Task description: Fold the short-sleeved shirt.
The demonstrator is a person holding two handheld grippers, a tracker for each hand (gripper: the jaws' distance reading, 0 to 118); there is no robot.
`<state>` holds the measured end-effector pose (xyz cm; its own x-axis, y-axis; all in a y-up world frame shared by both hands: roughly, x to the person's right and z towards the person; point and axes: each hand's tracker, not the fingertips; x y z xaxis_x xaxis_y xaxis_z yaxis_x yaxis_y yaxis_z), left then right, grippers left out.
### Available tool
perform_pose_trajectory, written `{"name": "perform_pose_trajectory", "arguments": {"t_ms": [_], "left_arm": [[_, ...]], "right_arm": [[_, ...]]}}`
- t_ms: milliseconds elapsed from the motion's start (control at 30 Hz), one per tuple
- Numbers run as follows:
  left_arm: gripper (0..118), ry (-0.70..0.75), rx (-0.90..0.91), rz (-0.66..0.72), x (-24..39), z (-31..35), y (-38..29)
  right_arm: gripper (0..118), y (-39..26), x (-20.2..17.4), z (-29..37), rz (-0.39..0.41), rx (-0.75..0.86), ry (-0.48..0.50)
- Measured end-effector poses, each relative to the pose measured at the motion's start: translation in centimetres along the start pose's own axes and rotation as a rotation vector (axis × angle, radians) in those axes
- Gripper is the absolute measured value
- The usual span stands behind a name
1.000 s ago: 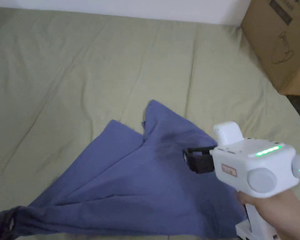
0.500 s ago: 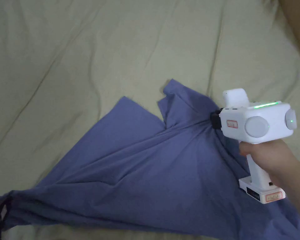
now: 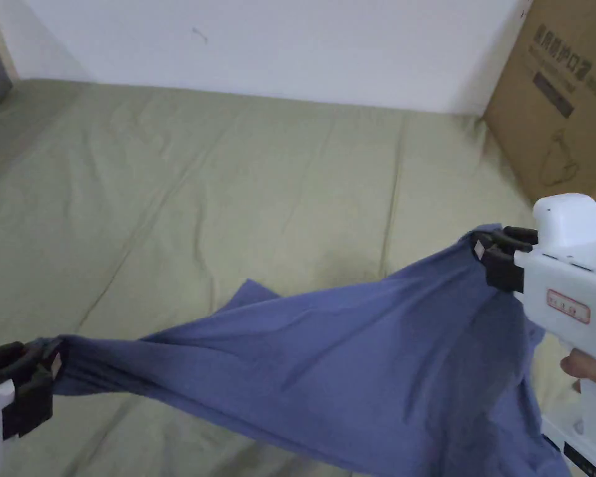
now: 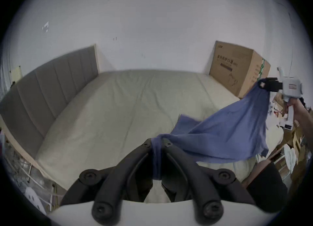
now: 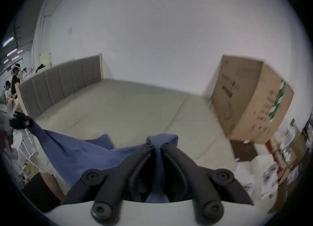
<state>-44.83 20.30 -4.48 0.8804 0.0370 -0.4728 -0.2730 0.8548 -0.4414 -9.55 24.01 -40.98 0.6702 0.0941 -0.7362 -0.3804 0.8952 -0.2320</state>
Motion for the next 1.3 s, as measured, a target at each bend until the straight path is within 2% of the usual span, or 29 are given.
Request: {"name": "perform_pose_trajectory", "arguments": {"t_ms": [133,233,333,500,633,767,900,1100,1200,1300], "left_arm": [[6,-0.024,0.101,0.035,-0.8,1.2,6.5],[6,-0.059,0.19,0.037,-0.7,1.7,12.2],[6,-0.045,0.239,-0.029,-0.3,0.7,18.2],[6,-0.015,0.326,-0.099,1.6,-0.5,26.9],[6,0.036,0.352,-0.178,2.5,-3.5,32.1],[6,0.069,0.337,-0.169,2.5,-7.9,35.9],[6,0.101,0.333,-0.161,2.0,-12.5,38.9],[6,0.135,0.341,-0.176,1.5,-19.5,42.5],[6,0.142,0.351,-0.155,1.1,-22.9,43.0],[6,0.16,0.337,-0.154,0.9,-26.3,42.3]], "right_arm": [[0,5.9,2.8,6.2,0.021,0.122,-0.097],[0,9.7,5.3,8.9,-0.006,0.151,-0.12],[0,13.4,6.9,9.7,-0.003,0.194,-0.19],[0,19.1,8.7,9.1,-0.055,0.284,-0.232],[0,23.2,9.7,5.7,-0.043,0.303,-0.277],[0,26.7,11.0,0.9,-0.05,0.319,-0.293],[0,29.8,11.9,-4.3,-0.004,0.32,-0.311],[0,34.4,13.6,-11.5,0.008,0.348,-0.313],[0,34.7,14.2,-14.7,-0.02,0.384,-0.282],[0,33.6,14.7,-18.6,-0.006,0.361,-0.304]]}}
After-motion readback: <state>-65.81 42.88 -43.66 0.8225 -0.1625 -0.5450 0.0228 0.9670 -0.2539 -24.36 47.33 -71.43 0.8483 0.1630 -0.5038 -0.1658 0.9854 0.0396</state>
